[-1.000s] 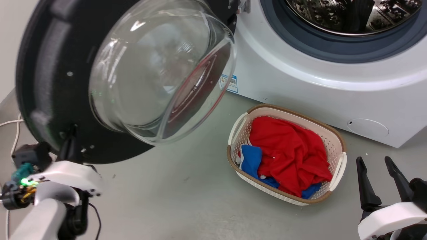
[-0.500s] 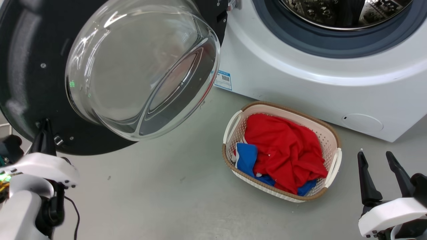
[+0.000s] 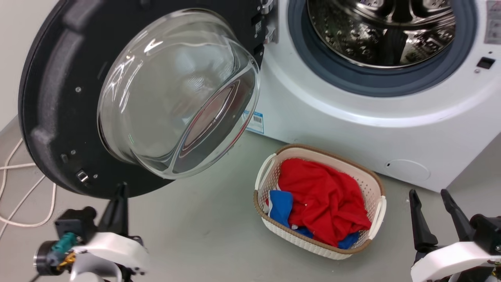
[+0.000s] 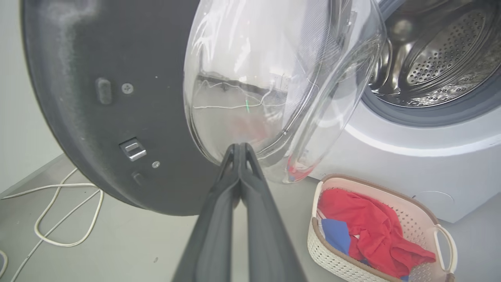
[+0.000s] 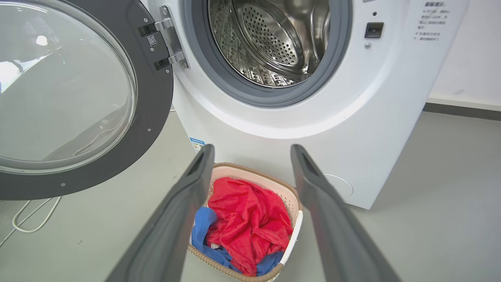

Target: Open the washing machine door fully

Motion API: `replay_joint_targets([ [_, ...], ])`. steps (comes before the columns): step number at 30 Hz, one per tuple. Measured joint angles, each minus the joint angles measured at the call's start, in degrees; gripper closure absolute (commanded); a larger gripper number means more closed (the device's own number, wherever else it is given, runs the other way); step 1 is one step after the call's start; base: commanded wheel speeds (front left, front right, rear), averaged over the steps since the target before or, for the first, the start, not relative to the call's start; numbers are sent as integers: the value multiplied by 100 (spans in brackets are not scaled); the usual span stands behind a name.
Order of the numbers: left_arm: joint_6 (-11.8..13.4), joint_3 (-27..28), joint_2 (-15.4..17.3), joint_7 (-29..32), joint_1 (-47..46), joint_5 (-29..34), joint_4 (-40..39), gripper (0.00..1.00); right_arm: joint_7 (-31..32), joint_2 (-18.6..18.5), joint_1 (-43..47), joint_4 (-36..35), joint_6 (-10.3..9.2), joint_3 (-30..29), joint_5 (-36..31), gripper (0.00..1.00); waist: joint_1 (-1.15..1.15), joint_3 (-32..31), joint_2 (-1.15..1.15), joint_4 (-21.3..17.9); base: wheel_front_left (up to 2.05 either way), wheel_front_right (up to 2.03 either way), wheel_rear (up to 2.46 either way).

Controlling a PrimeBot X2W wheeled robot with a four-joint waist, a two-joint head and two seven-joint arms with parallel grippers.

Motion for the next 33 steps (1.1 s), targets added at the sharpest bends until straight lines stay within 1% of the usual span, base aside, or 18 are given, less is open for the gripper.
replay_joint_targets([
  [3,-22,-282,-101,-3,71,176,-227,100,-40,10,21,37,1,41,8,0,-1,-119,0,-110,0,0,0],
  [6,-68,-519,-313,-4,62,305,-404,100,-71,13,15,71,0,136,64,0,0,-188,0,-284,0,0,0],
  [10,-109,-624,-539,-23,-41,494,-430,100,-120,14,-47,120,0,259,100,0,0,-254,0,-567,0,0,0],
  [11,-147,-678,-723,-30,-84,591,-338,89,-147,21,-105,127,1,348,100,0,0,-301,0,-819,0,0,0],
  [12,-138,-686,-757,-30,-90,652,-296,76,-167,19,-116,130,1,361,100,0,0,-315,0,-906,0,0,0],
  [13,-129,-684,-781,-31,-103,694,-259,58,-174,20,-120,130,1,357,98,0,0,-329,0,-991,0,0,0],
  [14,-124,-664,-818,-31,-124,705,-227,45,-178,19,-122,133,0,347,99,0,0,-341,0,-1080,0,0,0],
  [15,-124,-660,-836,-31,-150,755,-183,7,-194,20,-123,134,0,349,97,0,0,-354,0,-1165,0,0,0],
  [16,-125,-654,-846,-31,-171,808,-149,0,-196,19,-129,134,0,346,96,0,0,-365,0,-1248,0,0,0],
  [21,-155,-521,-883,-38,-226,1025,-34,0,-201,19,-155,142,0,300,89,0,0,-430,0,-1627,0,0,0],
  [23,-219,-457,-868,-40,-225,1059,12,0,-199,19,-154,144,0,297,89,0,0,-469,0,-1747,0,0,0],
  [27,-333,-310,-792,-40,-170,1090,162,0,-196,19,-97,141,0,326,88,0,0,-586,0,-1916,0,0,0],
  [33,-390,-103,-668,-46,-3,1305,324,0,-202,19,116,83,0,324,54,0,0,-703,0,-2101,0,0,0],
])
